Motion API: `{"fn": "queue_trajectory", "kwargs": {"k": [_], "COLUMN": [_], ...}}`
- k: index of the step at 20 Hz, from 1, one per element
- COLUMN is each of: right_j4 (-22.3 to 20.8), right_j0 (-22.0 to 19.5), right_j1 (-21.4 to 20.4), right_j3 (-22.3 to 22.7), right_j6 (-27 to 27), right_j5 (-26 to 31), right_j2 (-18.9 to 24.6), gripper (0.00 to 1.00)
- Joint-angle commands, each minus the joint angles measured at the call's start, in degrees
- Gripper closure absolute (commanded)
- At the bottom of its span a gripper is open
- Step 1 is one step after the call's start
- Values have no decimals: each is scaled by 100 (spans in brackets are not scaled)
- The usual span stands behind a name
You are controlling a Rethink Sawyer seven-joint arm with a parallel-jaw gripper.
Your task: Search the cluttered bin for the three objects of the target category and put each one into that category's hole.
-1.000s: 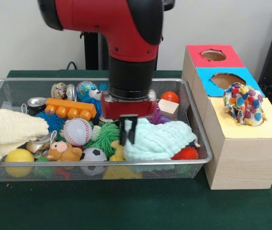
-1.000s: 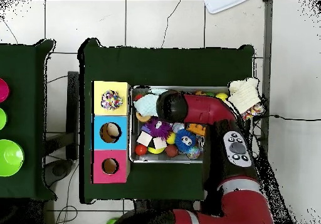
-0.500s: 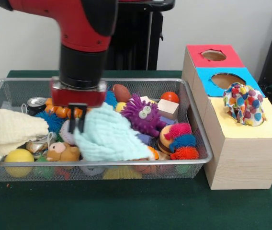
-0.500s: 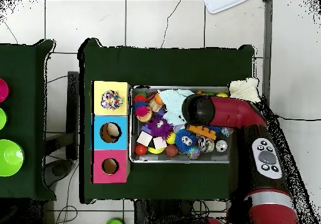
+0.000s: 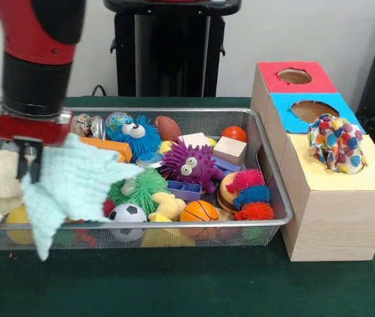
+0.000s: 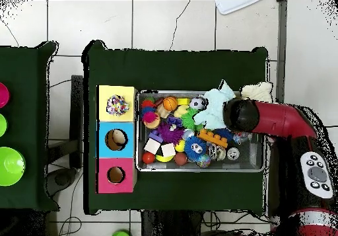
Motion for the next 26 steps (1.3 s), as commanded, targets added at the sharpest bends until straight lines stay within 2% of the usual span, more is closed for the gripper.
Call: {"fn": "queue_trajectory", "kwargs": {"k": [1,9,14,15,18,19,22,26], "right_j4": [-488,-722,-790,-796,-613,-490,6,726], "right_j0": [-329,-456,-472,-477,-467,-429,-460,-454], "right_j1": [206,202,195,197,220,214,168,-42], "right_j3": [-515,-677,-646,-636,-581,-533,-118,422], "right_j6": [-2038,-2138,-2011,-1869,-1592,-1318,-697,230], "right_j5": [980,1184,1208,1223,1365,1509,1718,1677], "right_j2": [730,927,1003,1013,1033,980,1064,1103], "gripper": [100,100,100,0,0,0,0,0]}}
